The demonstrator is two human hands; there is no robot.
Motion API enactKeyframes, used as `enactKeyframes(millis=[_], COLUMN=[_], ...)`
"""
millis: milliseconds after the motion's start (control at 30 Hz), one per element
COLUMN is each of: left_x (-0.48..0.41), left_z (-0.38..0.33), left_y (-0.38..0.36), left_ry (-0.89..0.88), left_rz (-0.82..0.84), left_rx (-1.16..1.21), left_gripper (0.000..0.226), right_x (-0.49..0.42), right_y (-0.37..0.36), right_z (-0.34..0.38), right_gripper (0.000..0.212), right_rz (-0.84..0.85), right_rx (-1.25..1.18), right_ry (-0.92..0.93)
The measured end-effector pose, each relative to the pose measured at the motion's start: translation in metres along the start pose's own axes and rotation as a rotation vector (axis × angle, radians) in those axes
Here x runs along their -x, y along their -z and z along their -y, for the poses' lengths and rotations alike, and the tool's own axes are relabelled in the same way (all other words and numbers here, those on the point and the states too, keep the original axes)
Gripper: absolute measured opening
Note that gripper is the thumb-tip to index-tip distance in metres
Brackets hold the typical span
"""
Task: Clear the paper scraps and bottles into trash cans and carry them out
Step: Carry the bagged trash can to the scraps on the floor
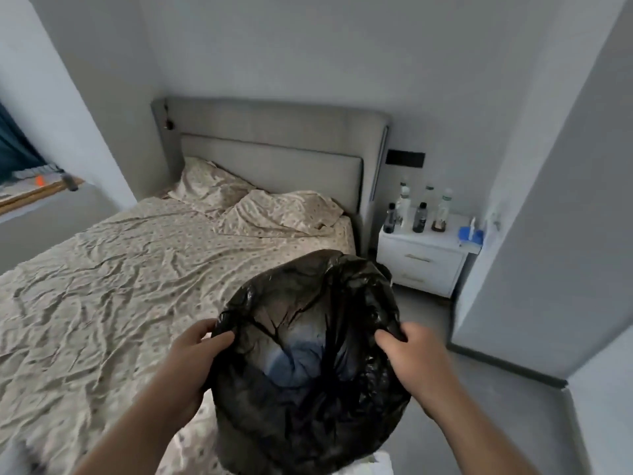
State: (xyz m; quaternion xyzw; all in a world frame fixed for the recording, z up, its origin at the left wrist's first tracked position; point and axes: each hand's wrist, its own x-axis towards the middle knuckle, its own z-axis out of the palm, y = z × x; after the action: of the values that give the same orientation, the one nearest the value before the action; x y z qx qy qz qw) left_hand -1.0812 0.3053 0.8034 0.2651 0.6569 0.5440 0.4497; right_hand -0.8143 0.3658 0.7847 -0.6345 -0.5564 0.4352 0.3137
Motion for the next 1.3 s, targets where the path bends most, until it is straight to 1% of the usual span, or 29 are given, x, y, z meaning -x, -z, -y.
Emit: enactKeyframes(millis=[167,333,500,667,833,1000,1133,1200,1267,1300], left_x=[-0.079,-0.13,-0.167,-0.204,-0.23,-0.232,-0.228,-0.225,-0.224,-0.224], left_z=[0.042,0.112,0.228,0.379,0.518,0.633,0.69,0.708,0.726,0.734], left_y=[0.023,0.028,0.02,0.02,0.039,0.072,0.106,0.123,0.141,0.15], left_ry=[0.085,0.1,0.089,0.069,0.051,0.096,0.217,0.272,0.322,0.35], left_rz=[0.102,0.157,0.14,0.077,0.004,-0.05,-0.05,-0.043,-0.071,-0.081], left_rx=[-0.035,-0.024,0.001,0.02,0.016,-0.021,-0.034,-0.001,0.006,-0.002], left_gripper=[0.014,0.013,0.014,0.017,0.018,0.011,0.008,0.009,0.01,0.009], right_x=[-0.027,-0.05,-0.082,-0.115,-0.134,-0.144,-0.138,-0.134,-0.134,-0.134], right_y=[-0.065,-0.11,-0.157,-0.218,-0.285,-0.347,-0.395,-0.42,-0.446,-0.457], right_z=[-0.031,-0.092,-0.196,-0.321,-0.434,-0.519,-0.557,-0.567,-0.576,-0.578], right_gripper=[0.031,0.031,0.032,0.03,0.03,0.023,0.008,0.016,0.025,0.026], right_rz=[-0.058,-0.102,-0.111,-0.111,-0.032,0.071,0.149,0.169,0.168,0.172], right_rx=[0.025,0.026,0.05,0.082,0.091,-0.018,-0.167,-0.228,-0.234,-0.234], right_ry=[-0.137,-0.154,-0.158,-0.127,-0.112,-0.187,-0.222,-0.236,-0.24,-0.234])
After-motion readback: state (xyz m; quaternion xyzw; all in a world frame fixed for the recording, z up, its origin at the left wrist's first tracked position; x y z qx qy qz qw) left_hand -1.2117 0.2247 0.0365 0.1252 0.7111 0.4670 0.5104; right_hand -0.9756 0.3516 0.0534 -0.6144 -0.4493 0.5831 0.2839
